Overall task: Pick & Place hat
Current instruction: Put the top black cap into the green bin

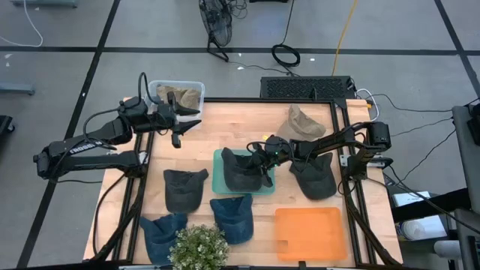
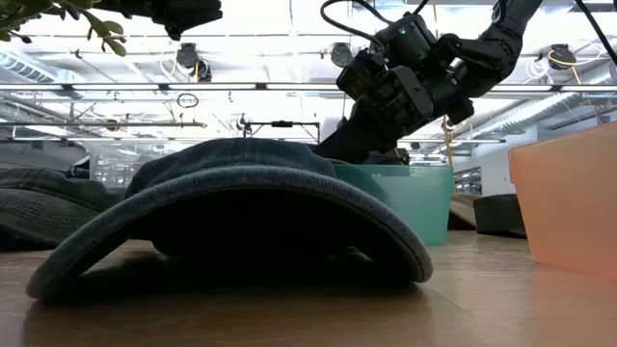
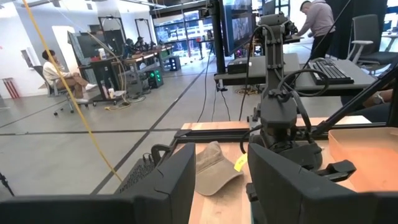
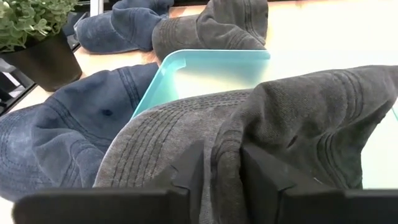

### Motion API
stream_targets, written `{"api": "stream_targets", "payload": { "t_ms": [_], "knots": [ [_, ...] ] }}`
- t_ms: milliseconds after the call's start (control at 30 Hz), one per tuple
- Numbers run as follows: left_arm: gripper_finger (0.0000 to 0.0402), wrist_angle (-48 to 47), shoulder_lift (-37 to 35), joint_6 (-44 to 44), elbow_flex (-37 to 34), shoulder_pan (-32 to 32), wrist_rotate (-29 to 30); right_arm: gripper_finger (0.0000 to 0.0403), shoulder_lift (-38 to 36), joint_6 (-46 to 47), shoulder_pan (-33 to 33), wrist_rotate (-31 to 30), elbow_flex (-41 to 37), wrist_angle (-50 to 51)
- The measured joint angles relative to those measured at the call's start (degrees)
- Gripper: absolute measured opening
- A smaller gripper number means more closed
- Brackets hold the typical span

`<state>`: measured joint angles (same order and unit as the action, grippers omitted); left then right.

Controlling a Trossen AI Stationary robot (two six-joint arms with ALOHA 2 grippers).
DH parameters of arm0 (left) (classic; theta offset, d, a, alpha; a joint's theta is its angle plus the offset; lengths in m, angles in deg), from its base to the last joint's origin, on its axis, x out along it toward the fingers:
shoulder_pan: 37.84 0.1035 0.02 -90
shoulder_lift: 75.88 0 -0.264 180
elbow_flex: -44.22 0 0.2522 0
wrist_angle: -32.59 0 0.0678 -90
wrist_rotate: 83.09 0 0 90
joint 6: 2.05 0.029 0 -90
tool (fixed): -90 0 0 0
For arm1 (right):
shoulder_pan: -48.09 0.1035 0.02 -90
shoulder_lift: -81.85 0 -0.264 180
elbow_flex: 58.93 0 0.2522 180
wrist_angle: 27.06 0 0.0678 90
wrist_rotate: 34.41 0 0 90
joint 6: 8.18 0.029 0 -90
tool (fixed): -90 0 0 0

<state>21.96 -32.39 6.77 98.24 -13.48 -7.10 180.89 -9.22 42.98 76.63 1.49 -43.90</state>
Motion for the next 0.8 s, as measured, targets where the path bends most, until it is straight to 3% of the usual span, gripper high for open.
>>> {"api": "stream_targets", "payload": {
  "t_ms": [333, 467, 567, 800],
  "knots": [
    [0.0159, -0.04, 0.00, -0.04, 0.00, 0.00, 0.02, 0.0145, -3.31, -0.12, -0.03, -0.53, -0.08, -1.54],
    [0.0159, -0.01, 0.00, -0.04, 0.00, -0.01, 0.02, 0.0142, -5.00, 0.52, 0.32, -5.62, 0.00, -7.62],
    [0.0159, 0.00, 0.02, -0.04, 0.00, -0.02, 0.02, 0.0135, -4.78, 0.93, 0.75, -5.95, 0.03, -10.66],
    [0.0159, -0.02, 0.00, 0.09, -0.02, 0.00, 0.08, 0.0120, -1.32, 3.78, 3.68, -6.30, 0.58, -2.89]
  ]
}}
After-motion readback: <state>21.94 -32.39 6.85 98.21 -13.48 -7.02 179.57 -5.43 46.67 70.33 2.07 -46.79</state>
